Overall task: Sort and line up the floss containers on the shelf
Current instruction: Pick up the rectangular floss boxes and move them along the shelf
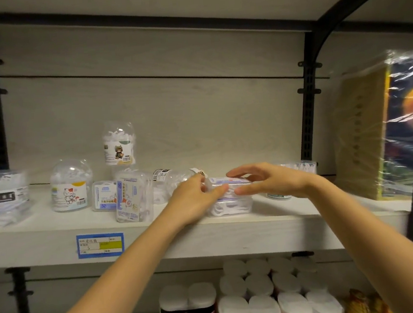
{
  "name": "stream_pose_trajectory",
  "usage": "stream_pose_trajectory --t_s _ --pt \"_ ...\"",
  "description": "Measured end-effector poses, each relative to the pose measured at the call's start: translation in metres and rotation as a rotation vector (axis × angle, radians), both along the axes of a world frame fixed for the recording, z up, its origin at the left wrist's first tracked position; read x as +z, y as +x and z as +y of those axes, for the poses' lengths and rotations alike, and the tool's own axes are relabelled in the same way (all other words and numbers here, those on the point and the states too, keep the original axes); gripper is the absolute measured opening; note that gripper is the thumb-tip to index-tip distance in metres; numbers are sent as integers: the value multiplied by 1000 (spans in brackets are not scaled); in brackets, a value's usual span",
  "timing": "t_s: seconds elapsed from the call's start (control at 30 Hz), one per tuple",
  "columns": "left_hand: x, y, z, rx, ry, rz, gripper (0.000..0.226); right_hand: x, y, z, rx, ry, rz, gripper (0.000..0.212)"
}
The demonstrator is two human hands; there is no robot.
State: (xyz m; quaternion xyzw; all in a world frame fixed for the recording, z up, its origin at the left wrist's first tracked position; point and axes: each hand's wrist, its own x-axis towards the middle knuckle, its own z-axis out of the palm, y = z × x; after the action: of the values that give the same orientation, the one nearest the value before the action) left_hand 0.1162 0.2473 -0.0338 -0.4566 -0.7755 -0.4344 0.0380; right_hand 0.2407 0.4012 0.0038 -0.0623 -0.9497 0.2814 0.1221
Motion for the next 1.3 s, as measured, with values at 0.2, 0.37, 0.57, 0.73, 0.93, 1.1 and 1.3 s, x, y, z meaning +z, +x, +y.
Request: stream_pose_trajectory --t_s 0.2,0.37,0.57,0.73,0.93,1.1,1.3 --pt "7 21 -28 68 -34 229 47 3 0 -19 -111 200 260 54" --pt "5 22 -91 229 336 573 14 5 -31 -92 -31 197 646 23" --pt "1 -36 -142 335 328 430 27 -16 -75 -140 -26 125 436 57" --pt "-9 -53 -146 235 110 239 36 -24 -93 -146 -49 34 359 48" --pt "3 -53 -155 -68 235 -143 40 -15 -80 -139 153 -526 443 25" --pt "21 -30 -154 -297 328 -212 33 4 -46 -137 313 -415 376 31" --pt "14 -5 -128 -373 610 -502 26 12 -16 -135 71 -337 491 57"
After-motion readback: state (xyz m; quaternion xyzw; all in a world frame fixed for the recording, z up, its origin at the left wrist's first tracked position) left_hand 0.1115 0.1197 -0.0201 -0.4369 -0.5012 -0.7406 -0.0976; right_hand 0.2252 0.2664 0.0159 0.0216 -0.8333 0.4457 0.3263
